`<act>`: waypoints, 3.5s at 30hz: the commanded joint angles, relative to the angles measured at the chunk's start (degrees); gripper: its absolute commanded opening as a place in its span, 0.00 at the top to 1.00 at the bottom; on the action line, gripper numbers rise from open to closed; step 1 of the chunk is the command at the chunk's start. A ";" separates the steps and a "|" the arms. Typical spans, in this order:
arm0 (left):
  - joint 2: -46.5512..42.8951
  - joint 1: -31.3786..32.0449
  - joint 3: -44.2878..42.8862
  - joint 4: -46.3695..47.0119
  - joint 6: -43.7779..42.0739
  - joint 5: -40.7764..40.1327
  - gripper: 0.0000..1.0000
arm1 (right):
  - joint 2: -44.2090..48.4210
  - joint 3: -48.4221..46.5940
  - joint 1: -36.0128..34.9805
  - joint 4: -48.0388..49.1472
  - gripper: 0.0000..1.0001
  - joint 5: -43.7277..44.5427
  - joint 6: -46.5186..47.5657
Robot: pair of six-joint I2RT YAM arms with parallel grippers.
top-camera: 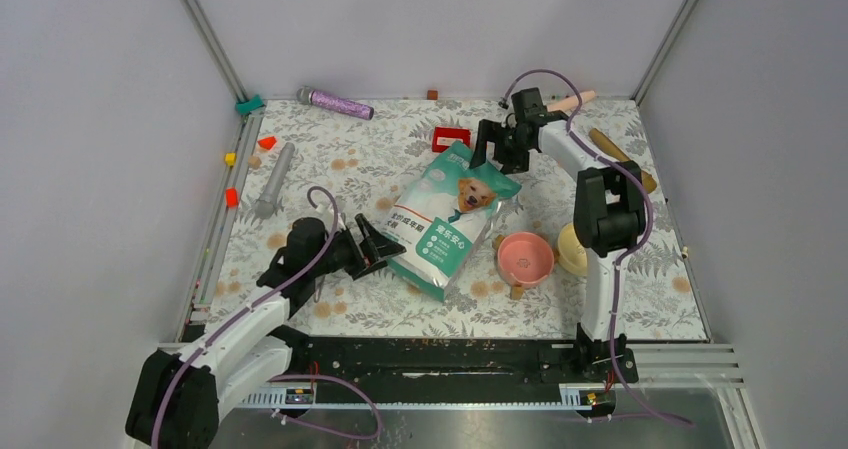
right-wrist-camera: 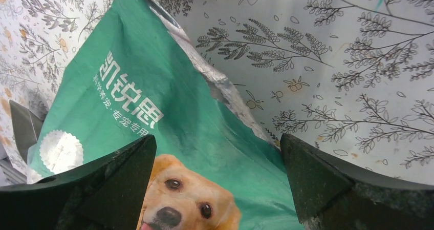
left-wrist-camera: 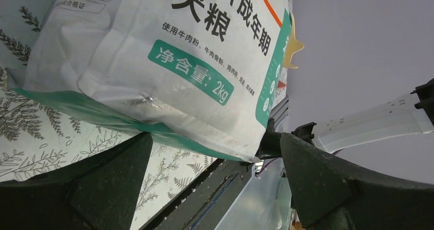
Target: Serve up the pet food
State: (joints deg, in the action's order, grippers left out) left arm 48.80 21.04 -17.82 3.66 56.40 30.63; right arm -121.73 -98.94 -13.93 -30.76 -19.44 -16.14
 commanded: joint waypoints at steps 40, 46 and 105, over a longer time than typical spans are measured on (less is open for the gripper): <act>18.99 4.70 -5.81 9.62 -2.46 -7.85 0.02 | 4.26 5.49 2.42 4.73 1.00 -30.19 -3.88; 20.69 4.71 -7.63 9.59 -3.15 -9.61 0.02 | 22.07 11.02 -1.66 7.84 1.00 -28.38 -6.63; -0.20 7.59 -21.22 -10.91 -7.95 -4.60 0.01 | 42.54 -1.42 -35.90 -12.71 0.00 34.31 6.27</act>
State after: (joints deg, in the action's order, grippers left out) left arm 48.51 28.42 -37.12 -8.12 49.82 26.57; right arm -76.95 -97.30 -49.74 -41.80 14.26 -12.84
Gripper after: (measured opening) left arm 0.985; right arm 0.993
